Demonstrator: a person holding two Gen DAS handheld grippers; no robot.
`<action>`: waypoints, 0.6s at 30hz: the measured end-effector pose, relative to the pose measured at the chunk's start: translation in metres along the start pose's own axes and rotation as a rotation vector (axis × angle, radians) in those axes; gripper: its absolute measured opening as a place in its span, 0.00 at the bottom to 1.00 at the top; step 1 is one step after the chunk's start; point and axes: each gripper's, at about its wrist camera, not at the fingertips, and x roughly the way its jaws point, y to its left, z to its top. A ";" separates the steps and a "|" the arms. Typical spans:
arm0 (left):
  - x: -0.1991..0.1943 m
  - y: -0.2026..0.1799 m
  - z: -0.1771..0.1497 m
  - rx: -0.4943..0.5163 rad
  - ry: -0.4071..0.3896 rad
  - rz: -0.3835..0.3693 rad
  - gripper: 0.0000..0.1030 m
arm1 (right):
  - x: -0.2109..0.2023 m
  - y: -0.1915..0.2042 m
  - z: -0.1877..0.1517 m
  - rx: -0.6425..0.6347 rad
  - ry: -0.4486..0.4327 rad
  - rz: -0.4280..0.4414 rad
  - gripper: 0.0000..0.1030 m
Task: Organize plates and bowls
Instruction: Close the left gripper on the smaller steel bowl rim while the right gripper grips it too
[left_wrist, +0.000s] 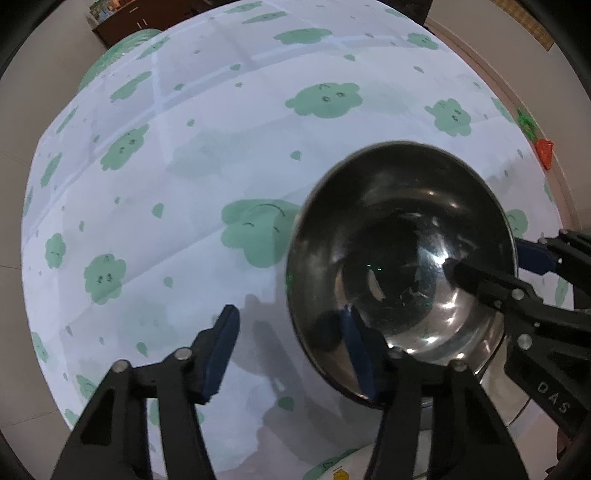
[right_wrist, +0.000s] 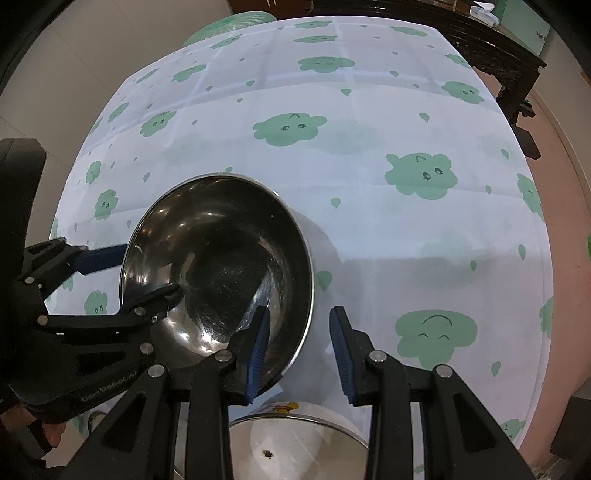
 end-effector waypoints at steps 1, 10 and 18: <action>0.000 -0.002 0.000 0.001 -0.002 0.000 0.52 | 0.001 0.000 0.000 -0.003 0.003 0.002 0.31; -0.001 -0.015 0.002 0.030 -0.008 -0.031 0.23 | 0.003 0.003 0.000 -0.011 0.004 0.020 0.19; -0.006 -0.014 0.001 0.036 -0.019 -0.024 0.22 | 0.000 0.002 0.001 -0.008 0.006 0.022 0.18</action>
